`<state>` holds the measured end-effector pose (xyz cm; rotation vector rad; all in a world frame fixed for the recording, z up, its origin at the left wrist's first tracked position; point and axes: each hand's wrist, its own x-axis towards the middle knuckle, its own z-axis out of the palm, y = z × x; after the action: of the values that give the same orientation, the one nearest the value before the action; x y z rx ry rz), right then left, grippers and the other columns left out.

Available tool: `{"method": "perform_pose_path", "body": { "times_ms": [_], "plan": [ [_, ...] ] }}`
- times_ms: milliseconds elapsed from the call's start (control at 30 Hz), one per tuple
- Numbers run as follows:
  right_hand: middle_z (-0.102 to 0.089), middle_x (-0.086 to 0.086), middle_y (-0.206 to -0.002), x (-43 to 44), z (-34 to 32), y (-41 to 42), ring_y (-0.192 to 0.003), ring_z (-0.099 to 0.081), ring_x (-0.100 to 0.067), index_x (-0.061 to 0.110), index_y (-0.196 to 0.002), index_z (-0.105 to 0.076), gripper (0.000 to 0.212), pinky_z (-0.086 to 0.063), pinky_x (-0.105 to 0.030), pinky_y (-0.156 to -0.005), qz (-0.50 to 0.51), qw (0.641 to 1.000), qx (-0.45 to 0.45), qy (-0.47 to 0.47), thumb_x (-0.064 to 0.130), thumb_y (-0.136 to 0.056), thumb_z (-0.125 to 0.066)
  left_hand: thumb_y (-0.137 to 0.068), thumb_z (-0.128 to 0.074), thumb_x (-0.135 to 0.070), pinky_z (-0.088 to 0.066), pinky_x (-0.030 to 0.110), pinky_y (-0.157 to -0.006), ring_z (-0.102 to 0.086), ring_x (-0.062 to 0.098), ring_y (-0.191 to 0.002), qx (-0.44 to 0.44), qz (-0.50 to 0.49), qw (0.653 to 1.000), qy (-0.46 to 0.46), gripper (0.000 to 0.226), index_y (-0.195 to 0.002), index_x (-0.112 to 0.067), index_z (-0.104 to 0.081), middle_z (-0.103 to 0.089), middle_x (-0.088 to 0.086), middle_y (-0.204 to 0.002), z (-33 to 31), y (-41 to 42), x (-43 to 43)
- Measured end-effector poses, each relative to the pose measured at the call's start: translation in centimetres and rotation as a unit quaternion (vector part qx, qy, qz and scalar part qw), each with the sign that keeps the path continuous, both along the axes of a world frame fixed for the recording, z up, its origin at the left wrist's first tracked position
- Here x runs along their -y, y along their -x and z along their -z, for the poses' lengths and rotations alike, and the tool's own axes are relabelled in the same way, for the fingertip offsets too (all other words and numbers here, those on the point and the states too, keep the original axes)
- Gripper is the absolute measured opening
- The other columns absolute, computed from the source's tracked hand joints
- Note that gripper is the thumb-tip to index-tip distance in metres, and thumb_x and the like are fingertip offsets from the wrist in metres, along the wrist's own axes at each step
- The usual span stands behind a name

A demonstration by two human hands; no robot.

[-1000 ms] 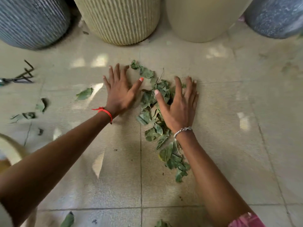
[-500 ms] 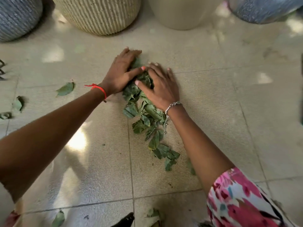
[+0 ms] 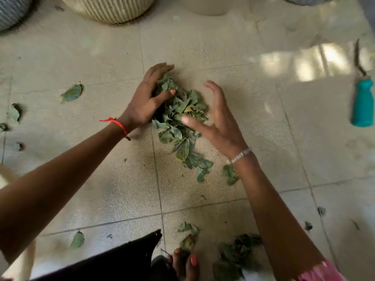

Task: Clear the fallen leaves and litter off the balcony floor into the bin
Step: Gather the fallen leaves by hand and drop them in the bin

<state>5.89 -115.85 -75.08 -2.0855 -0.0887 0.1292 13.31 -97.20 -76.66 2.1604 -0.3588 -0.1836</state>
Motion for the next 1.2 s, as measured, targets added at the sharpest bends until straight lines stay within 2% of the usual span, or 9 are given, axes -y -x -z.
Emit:
{"method": "perform_pose_path", "body": {
  "times_ms": [100,167,267,367,500,700,900,1067,1200],
  "plan": [
    [-0.001,-0.001,-0.157,2.0,0.9,5.7,-0.143,-0.003,-0.013,0.029,-0.145,0.0,0.118,-0.013,-0.041,-0.117,0.006,0.987,-0.007,0.159,0.085,-0.054,-0.049,-0.089,-0.056,-0.022,-0.014,0.018,-0.109,-0.018,0.01,-0.139,-0.022,-0.009,1.0,-0.013,0.057,-0.142,-0.019,-0.035,-0.017,0.004,-0.155,0.0,-0.1,0.0],
    [0.001,-0.013,-0.157,1.9,1.9,8.9,-0.145,0.002,-0.024,0.025,-0.145,0.003,0.121,-0.002,-0.046,-0.117,0.017,0.964,0.005,0.266,0.09,-0.053,-0.039,-0.091,-0.056,-0.018,-0.014,0.017,-0.109,-0.019,0.013,-0.141,-0.027,-0.013,0.999,-0.02,0.056,-0.142,-0.017,-0.035,-0.017,0.005,-0.156,0.1,0.0,0.2],
    [-0.005,-0.019,-0.155,0.3,3.1,11.1,-0.145,-0.003,-0.028,0.018,-0.147,0.0,0.122,-0.005,-0.051,-0.116,0.029,0.937,0.023,0.347,0.089,-0.055,-0.038,-0.091,-0.055,-0.018,-0.02,0.02,-0.11,-0.028,0.017,-0.138,-0.025,-0.007,0.999,-0.021,0.052,-0.14,-0.013,-0.039,-0.029,0.006,-0.151,-0.1,0.3,0.6],
    [-0.014,-0.024,-0.152,-1.6,3.5,9.6,-0.143,-0.013,-0.032,0.014,-0.147,-0.005,0.122,-0.011,-0.052,-0.115,0.077,0.928,0.044,0.361,0.088,-0.057,-0.04,-0.085,-0.05,-0.028,-0.032,0.029,-0.11,-0.042,0.016,-0.128,-0.032,-0.001,0.999,-0.002,0.054,-0.136,-0.012,-0.044,-0.044,0.004,-0.14,-0.2,1.0,1.2],
    [-0.018,-0.025,-0.151,-3.5,3.3,5.6,-0.142,-0.017,-0.034,0.013,-0.146,-0.005,0.127,-0.014,-0.047,-0.115,0.117,0.94,0.059,0.316,0.09,-0.054,-0.045,-0.083,-0.049,-0.031,-0.039,0.038,-0.106,-0.048,0.012,-0.12,-0.04,0.013,0.999,0.012,0.053,-0.133,-0.017,-0.046,-0.051,-0.003,-0.132,-0.1,2.0,1.8],
    [-0.03,-0.015,-0.149,-3.8,3.1,1.5,-0.14,-0.023,-0.031,0.013,-0.146,-0.022,0.125,-0.017,-0.044,-0.115,0.116,0.956,0.079,0.258,0.078,-0.049,-0.066,-0.081,-0.047,-0.016,-0.042,0.041,-0.104,-0.052,0.011,-0.119,-0.077,0.012,0.994,0.07,0.052,-0.132,-0.024,-0.048,-0.054,-0.006,-0.129,0.1,2.6,2.3],
    [-0.039,-0.016,-0.144,-4.1,3.3,0.5,-0.137,-0.032,-0.028,0.006,-0.141,-0.031,0.109,-0.026,-0.04,-0.114,0.071,0.977,0.094,0.179,0.049,-0.054,-0.081,-0.078,-0.045,-0.018,-0.033,0.046,-0.111,-0.048,0.014,-0.125,-0.141,-0.002,0.977,0.162,0.052,-0.13,-0.025,-0.05,-0.054,-0.003,-0.134,0.6,3.7,3.4],
    [-0.039,-0.019,-0.138,-4.6,3.6,0.2,-0.129,-0.041,-0.031,-0.001,-0.135,-0.035,0.099,-0.048,-0.035,-0.095,0.073,0.987,0.111,0.088,0.024,-0.054,-0.086,-0.08,-0.048,-0.042,-0.035,0.048,-0.108,-0.051,0.03,-0.12,-0.174,-0.039,0.939,0.293,0.051,-0.12,-0.012,-0.053,-0.055,0.015,-0.123,0.3,4.4,4.8],
    [-0.041,-0.015,-0.131,-5.0,3.2,0.3,-0.12,-0.045,-0.021,-0.002,-0.13,-0.039,0.079,-0.043,-0.018,-0.094,0.099,0.987,0.1,-0.072,0.004,-0.062,-0.079,-0.089,-0.039,-0.04,-0.047,0.04,-0.09,-0.06,0.028,-0.093,-0.209,-0.094,0.881,0.413,0.041,-0.101,-0.005,-0.058,-0.062,0.016,-0.094,-0.5,4.5,5.8]
  ]
}}
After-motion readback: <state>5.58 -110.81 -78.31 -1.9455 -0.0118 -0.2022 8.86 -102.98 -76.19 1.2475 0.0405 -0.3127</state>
